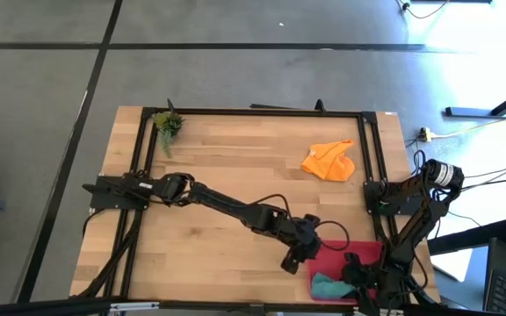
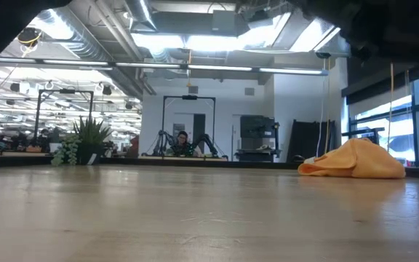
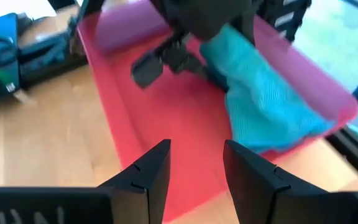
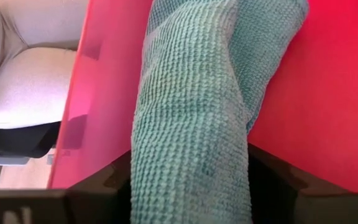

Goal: Roll microfiber towels into tight, uniform cylinder then place into a basket
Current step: Put the blue microfiber cloth into the red bin

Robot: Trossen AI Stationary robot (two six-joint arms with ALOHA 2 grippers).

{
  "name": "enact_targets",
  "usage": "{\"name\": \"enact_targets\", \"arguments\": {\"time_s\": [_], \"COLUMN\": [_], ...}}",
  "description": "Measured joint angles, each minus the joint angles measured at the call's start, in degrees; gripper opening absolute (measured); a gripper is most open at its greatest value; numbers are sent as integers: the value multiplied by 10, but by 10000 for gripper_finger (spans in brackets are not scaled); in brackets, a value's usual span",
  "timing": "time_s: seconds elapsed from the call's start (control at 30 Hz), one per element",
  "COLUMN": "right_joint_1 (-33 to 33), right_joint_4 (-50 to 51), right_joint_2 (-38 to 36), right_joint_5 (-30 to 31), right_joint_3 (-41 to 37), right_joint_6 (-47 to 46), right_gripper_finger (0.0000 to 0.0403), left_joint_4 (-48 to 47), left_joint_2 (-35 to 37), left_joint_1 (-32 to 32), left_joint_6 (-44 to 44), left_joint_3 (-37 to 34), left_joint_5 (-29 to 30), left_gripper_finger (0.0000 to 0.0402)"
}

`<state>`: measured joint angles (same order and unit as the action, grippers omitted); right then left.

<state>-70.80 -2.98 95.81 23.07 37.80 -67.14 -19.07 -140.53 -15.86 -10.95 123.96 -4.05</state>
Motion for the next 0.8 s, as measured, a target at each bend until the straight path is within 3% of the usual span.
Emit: {"name": "enact_targets", "arguments": {"time_s": [0.53, 0.8], "right_joint_1": [23, 66], "right_joint_4": [19, 28], "right_joint_2": [-1, -9], "right_joint_5": [0, 8], "right_joint_3": [0, -1], "right_joint_6": [4, 75], "right_gripper_finger": [216, 216], "left_joint_4": [26, 33], "left_joint_2": [-20, -21], "left_joint_1": [-3, -3], "left_joint_6": [-3, -2], "left_joint_3": [-1, -1], "left_joint_5": [-2, 5], "left_gripper_finger": [140, 140]}}
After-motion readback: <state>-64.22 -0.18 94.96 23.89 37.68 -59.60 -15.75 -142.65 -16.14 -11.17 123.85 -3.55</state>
